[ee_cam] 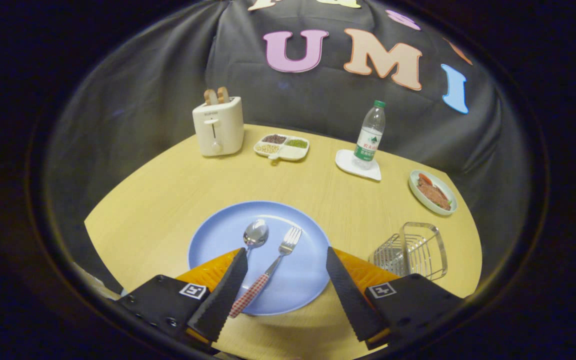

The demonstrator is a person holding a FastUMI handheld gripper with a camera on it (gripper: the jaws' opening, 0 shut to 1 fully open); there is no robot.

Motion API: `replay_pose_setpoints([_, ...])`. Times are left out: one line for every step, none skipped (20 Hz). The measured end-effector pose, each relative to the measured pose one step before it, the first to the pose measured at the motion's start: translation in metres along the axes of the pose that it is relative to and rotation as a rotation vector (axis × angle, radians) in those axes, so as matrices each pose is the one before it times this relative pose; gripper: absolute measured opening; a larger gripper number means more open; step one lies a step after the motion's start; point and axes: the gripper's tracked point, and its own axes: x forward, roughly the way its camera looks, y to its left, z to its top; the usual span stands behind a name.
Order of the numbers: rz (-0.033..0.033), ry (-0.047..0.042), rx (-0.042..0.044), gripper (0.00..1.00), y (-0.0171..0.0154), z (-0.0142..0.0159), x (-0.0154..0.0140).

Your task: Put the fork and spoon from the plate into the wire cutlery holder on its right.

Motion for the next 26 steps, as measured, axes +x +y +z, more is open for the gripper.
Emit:
replay_pose_setpoints([0.00153, 0.01896, 0.00255, 1.0, 0.00104, -0.00619, 0.00187])
replay_pose_setpoints([0.00855, 0.01219, 0.00791, 1.0, 0.00309, -0.00368, 0.00221])
replay_pose_setpoints([0.00433, 0.01089, 0.00398, 1.0, 0.00247, -0.00452, 0.00267])
replay_pose_setpoints([0.00068, 0.01094, -0.00183, 1.0, 0.00034, -0.00371, 0.00271])
replay_pose_setpoints([-0.0044, 0.0115, -0.0069, 1.0, -0.00053, -0.0033, 0.00111])
replay_pose_setpoints([-0.00506, 0.00981, -0.00586, 1.0, -0.00046, -0.00265, 0.0015])
replay_pose_setpoints([-0.00291, 0.0105, -0.00384, 1.0, 0.00049, -0.00389, 0.00097])
replay_pose_setpoints([-0.00559, 0.01345, -0.00725, 1.0, -0.00013, -0.00285, 0.00189])
replay_pose_setpoints([-0.00403, 0.01115, -0.00922, 1.0, -0.00097, -0.00278, 0.00187])
replay_pose_setpoints([0.00279, 0.00706, -0.00536, 1.0, 0.00105, -0.00147, 0.00273])
replay_pose_setpoints([0.00398, 0.00594, -0.00641, 1.0, 0.00175, -0.00089, 0.00187])
replay_pose_setpoints([0.00531, 0.00942, -0.00323, 0.95, 0.00199, -0.00166, 0.00134])
replay_pose_setpoints([0.00387, 0.00569, -0.0021, 0.9, 0.00121, -0.00148, 0.00146])
replay_pose_setpoints([0.00423, 0.00346, -0.00175, 0.85, 0.00115, -0.00048, 0.00142])
replay_pose_setpoints([0.00201, 0.00434, -0.00381, 0.8, 0.00124, -0.00083, 0.00018])
replay_pose_setpoints([0.00566, 0.00439, -0.00242, 0.74, 0.00185, -0.00078, -0.0002])
replay_pose_setpoints([0.00276, 0.00444, -0.00198, 0.69, 0.00136, -0.00087, 0.00082])
replay_pose_setpoints([0.00353, 0.00481, -0.00207, 0.64, 0.00105, 0.00033, -0.00015])
replay_pose_setpoints([-0.00155, 0.00412, -0.0033, 0.58, 0.00051, -0.00159, 0.00169])
replay_pose_setpoints([-0.0002, 0.00657, -0.00445, 0.53, -0.00041, -0.00061, 0.00013])
replay_pose_setpoints([0.00364, 0.01204, -0.00315, 0.48, 0.00137, -0.00293, 0.00105])
replay_pose_setpoints([0.00103, 0.01114, -0.00279, 0.44, 0.0004, -0.00229, 0.00011])
replay_pose_setpoints([-0.01203, 0.00407, -0.00396, 0.39, -0.00325, 0.00066, -0.00478])
replay_pose_setpoints([-0.0097, -0.00385, 0.00317, 0.34, -0.00414, -0.00151, 0.00703])
replay_pose_setpoints([0.00441, 0.01223, 0.00507, 0.29, 0.00277, -0.0019, -0.00075])
replay_pose_setpoints([0.0081, 0.01138, 0.00759, 0.24, 0.00123, -0.00125, -0.00039])
